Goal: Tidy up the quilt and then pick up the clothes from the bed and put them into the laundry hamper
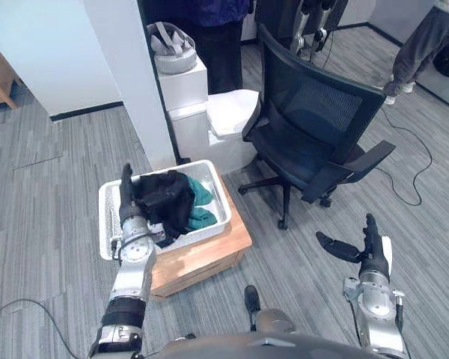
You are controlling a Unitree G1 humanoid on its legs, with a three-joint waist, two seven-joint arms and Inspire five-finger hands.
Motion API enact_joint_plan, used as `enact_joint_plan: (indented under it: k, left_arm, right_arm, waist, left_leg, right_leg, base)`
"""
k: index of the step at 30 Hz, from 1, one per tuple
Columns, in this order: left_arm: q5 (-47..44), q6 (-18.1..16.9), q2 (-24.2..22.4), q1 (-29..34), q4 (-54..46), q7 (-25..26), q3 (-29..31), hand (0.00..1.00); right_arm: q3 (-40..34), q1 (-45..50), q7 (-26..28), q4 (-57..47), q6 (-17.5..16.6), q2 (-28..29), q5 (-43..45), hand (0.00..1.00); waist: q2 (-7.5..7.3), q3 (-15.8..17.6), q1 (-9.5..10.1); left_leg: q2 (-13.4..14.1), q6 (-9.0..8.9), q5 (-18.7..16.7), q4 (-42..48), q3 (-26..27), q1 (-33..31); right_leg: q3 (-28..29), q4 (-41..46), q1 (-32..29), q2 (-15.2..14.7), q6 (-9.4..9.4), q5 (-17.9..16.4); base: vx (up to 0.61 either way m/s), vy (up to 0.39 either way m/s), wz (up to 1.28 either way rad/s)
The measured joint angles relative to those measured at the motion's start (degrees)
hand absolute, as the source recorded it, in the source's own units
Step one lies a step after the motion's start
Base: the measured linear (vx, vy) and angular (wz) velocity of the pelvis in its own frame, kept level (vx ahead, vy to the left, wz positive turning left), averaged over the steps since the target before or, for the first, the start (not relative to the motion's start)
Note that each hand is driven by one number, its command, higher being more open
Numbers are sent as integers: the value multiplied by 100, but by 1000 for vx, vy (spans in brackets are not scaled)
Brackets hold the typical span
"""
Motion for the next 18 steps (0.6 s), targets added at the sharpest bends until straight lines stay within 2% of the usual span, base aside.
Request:
enact_joint_plan:
  k: [3,5,9,11,13,16,18]
  left_arm:
    - [-43,-150,-135,3,-401,41,2,100]
    - [-208,-244,-198,71,-632,-6,6,100]
    - [-772,-614,-338,635,-1094,-185,52,100]
    - [-999,-641,-399,921,-1068,-248,175,100]
    - [-1166,-643,-385,1225,-912,-293,364,100]
    - [-1164,-661,-288,1405,196,-409,493,100]
    - [-1207,-571,-279,1487,1488,-699,643,100]
  right_arm:
    - [34,-2,-6,263,-3,11,-4,100]
    - [101,-14,-2,484,-3,11,-11,100]
    - [297,-13,53,1259,0,51,-39,100]
    - [294,-20,62,1657,21,157,-46,100]
    - [348,-21,73,2018,39,247,-45,100]
    - [468,-43,126,2711,109,260,-44,100]
    - [467,-152,142,3220,159,273,-35,100]
  waist:
    - [-18,-19,135]
    - [-17,-20,153]
    - [-24,-41,352]
    - [-32,-46,456]
    - [-48,-92,479]
    - [-42,-177,622]
    - [-12,-199,661]
  left_leg:
    - [-27,22,23,6,-107,-35]
    - [-51,44,75,-17,-244,-52]
    - [-91,53,172,-115,-429,-13]
    - [-106,66,218,-212,-456,102]
    - [-125,54,288,-320,-528,153]
    - [-133,51,370,-523,-568,222]
    - [-92,10,427,-683,-484,342]
  right_leg:
    - [-82,0,29,-41,-1,-1]
    - [-208,1,75,-77,-2,-2]
    - [-366,0,184,-124,-6,-6]
    - [-439,0,276,-134,-30,-29]
    - [-537,-1,332,-155,-38,-51]
    - [-686,-1,390,-177,-58,-103]
    - [-809,-30,489,-188,-55,-208]
  base:
    - [-41,-14,20]
    - [-44,-16,34]
    - [-50,-23,26]
    - [-72,-27,21]
    - [-72,-31,24]
    - [-58,-35,28]
    - [-35,-34,27]
